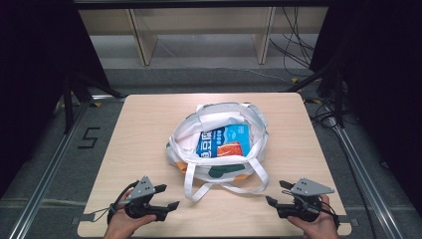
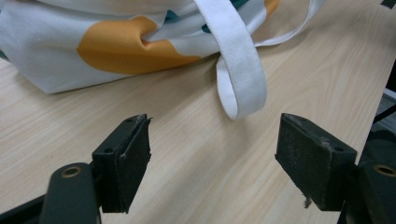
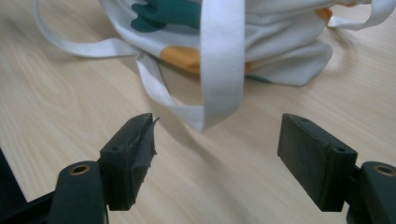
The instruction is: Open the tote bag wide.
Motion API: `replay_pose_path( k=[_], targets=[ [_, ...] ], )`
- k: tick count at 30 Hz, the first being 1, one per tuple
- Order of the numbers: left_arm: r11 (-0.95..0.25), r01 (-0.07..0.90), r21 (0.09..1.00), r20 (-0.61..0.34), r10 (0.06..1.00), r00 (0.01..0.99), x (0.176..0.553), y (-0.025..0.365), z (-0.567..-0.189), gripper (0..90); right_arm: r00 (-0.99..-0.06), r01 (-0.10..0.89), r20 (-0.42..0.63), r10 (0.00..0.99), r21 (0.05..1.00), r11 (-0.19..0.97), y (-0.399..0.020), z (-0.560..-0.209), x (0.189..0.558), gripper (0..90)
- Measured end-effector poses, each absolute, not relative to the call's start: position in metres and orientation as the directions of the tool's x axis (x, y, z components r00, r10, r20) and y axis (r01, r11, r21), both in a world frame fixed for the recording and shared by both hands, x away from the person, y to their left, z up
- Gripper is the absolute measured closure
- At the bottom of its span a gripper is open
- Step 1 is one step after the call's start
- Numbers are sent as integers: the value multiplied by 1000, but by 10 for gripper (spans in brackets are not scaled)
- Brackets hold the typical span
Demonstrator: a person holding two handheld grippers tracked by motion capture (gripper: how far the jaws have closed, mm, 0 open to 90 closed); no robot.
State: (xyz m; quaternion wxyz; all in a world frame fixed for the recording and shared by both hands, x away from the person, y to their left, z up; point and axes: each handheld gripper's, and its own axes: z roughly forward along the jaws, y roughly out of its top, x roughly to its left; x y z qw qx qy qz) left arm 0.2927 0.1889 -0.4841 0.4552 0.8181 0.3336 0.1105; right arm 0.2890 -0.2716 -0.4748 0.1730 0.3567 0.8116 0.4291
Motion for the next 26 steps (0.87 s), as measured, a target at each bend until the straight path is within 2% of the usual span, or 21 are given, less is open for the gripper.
replay_pose_path(
  k=[3,11,13,20,21,24,25,26],
  targets=[
    [-335,457,824,-146,654,742,288,185,-489,250,-694,436,31,719,813,386,-273,-480,284,284],
    [-383,434,815,-104,641,760,286,183,-493,245,-695,450,24,719,794,409,-273,-488,279,284],
    [-359,450,818,-127,649,750,285,182,-494,244,-695,450,23,719,793,410,-273,-488,280,284],
    [-372,450,812,-120,648,752,287,184,-495,243,-698,440,12,716,796,416,-273,-488,280,284],
    [-386,451,805,-112,647,755,288,185,-494,243,-688,468,41,724,788,400,-272,-488,278,284],
    [-351,471,809,-140,663,735,287,184,-497,243,-714,452,34,699,784,425,-274,-488,282,284],
    [-385,455,803,-104,662,743,289,186,-496,242,-707,450,29,706,789,418,-273,-489,281,284],
    [-359,467,808,-131,665,736,288,186,-497,242,-698,437,8,716,797,418,-274,-489,281,284]
  ],
)
